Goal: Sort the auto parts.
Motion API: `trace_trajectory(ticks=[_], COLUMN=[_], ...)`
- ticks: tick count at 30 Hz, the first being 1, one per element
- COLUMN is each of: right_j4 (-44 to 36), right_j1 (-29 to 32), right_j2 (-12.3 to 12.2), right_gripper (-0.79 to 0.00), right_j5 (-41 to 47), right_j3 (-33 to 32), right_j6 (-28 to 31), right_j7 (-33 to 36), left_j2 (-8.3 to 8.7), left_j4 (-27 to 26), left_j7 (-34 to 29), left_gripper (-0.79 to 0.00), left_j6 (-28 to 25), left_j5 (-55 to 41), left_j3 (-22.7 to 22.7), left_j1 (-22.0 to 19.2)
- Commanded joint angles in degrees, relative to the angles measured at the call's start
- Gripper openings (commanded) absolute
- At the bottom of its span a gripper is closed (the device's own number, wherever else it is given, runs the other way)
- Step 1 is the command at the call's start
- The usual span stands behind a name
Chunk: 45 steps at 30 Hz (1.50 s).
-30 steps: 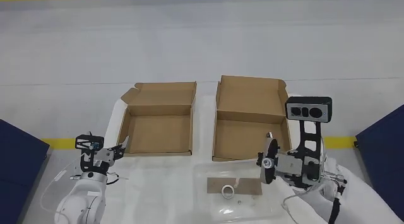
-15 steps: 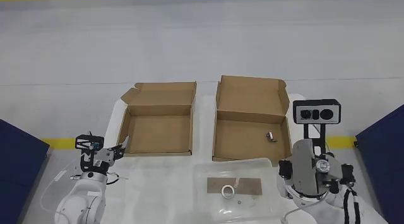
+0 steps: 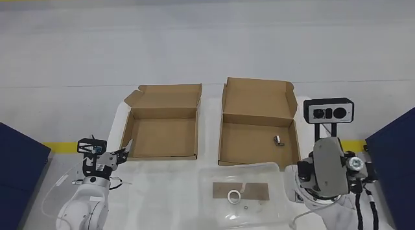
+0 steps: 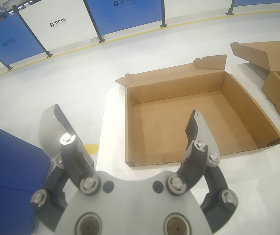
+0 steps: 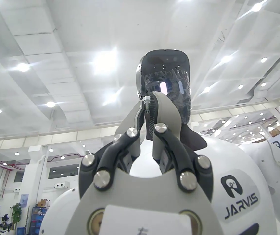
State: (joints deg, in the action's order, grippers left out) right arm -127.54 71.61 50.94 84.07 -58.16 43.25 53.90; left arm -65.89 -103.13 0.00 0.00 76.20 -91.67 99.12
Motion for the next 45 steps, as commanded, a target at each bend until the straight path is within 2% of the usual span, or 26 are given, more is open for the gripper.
trace_trajectory(ticks=[1, 12, 24, 33, 39, 45], right_j4=[0.15, -0.48, -1.19, -1.14, 0.0, 1.19], right_j1=[0.24, 2.05, 3.06, 3.06, 4.13, 7.37], right_j2=[0.21, 1.25, 3.08, 3.12, 3.02, 2.03], right_gripper=[-0.785, -0.785, -0.785, -0.785, -0.785, -0.785], right_j5=[-1.91, -13.57, -9.6, -9.54, -18.84, -32.63], right_j3=[-0.73, -4.58, -5.2, -5.24, -10.28, -19.65], right_j6=[-0.66, -4.3, -5.83, -5.89, -10.2, -17.22], right_j7=[-0.57, -4.75, -3.11, -3.01, -6.38, -6.96], left_j2=[0.0, 0.0, 0.0, 0.0, 0.0, 0.0], left_j4=[0.0, 0.0, 0.0, 0.0, 0.0, 0.0], left_j7=[0.0, 0.0, 0.0, 0.0, 0.0, 0.0], left_gripper=[0.0, 0.0, 0.0, 0.0, 0.0, 0.0], left_j6=[0.0, 0.0, 0.0, 0.0, 0.0, 0.0], left_j5=[0.0, 0.0, 0.0, 0.0, 0.0, 0.0], left_j3=[0.0, 0.0, 0.0, 0.0, 0.0, 0.0], left_j1=[0.0, 0.0, 0.0, 0.0, 0.0, 0.0])
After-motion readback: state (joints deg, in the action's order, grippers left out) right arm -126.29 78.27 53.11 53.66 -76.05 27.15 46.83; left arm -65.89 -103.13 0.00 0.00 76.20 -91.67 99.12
